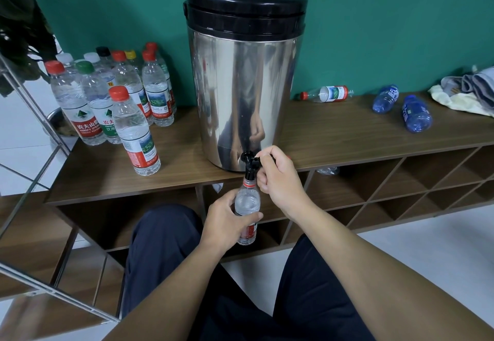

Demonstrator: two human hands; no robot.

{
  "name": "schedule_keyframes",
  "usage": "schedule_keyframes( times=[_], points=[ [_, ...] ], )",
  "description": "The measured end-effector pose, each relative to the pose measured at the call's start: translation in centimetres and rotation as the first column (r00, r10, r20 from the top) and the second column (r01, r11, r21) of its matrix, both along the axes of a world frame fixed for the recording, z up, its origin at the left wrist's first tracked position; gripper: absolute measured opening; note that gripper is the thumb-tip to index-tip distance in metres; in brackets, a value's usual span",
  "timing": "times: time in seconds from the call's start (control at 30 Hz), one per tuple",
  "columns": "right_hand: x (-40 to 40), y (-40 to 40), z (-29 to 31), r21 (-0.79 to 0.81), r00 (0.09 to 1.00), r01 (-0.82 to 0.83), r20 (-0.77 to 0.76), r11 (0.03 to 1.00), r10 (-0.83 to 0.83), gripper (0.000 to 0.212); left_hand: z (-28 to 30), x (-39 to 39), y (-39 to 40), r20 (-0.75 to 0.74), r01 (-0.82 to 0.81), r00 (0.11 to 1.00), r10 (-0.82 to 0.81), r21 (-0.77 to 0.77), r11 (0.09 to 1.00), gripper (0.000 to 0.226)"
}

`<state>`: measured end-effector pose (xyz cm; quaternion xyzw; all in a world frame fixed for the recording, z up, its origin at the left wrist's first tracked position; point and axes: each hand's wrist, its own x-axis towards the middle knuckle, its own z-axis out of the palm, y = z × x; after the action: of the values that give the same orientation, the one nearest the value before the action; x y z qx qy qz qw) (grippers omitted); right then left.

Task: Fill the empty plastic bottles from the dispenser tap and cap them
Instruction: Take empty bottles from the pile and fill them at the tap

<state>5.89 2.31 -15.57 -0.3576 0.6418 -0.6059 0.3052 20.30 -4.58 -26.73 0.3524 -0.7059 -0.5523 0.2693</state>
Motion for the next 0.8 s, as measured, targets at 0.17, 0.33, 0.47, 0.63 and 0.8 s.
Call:
schedule_keyframes(
  times=[0.17, 0.33, 0.47, 0.63, 0.8],
  points=[
    [0.02, -0.14, -0.13, -0.009, 1.0, 0.011, 0.018, 1.0, -0.01, 0.022, 0.15, 0.02, 0.05, 0.012, -0.006, 1.0, 0.006, -0.015, 1.0, 0.065],
    [0.03, -0.15, -0.16, -0.009, 1.0, 0.014, 0.028, 1.0, -0.014, 0.021, 0.23, -0.03, 0.13, -0.002, -0.004, 1.0, 0.004, -0.017, 1.0, 0.062],
    [-0.04, -0.14, -0.12, -0.003, 1.0, 0.009, 0.014, 1.0, -0.009, 0.021, 0.15, -0.06, 0.1, -0.004, -0.003, 1.0, 0.003, -0.016, 1.0, 0.063],
    [0.04, -0.05, -0.14, -0.004, 1.0, 0.01, 0.01, 1.0, -0.01, 0.022, 0.08, -0.11, 0.09, -0.003, -0.002, 1.0, 0.002, -0.014, 1.0, 0.065],
    [0.07, -0.11, -0.08, -0.005, 1.0, 0.009, 0.01, 1.0, -0.009, 0.023, 0.0, -0.05, -0.04, 0.005, 0.002, 1.0, -0.002, -0.022, 1.0, 0.066]
  ],
)
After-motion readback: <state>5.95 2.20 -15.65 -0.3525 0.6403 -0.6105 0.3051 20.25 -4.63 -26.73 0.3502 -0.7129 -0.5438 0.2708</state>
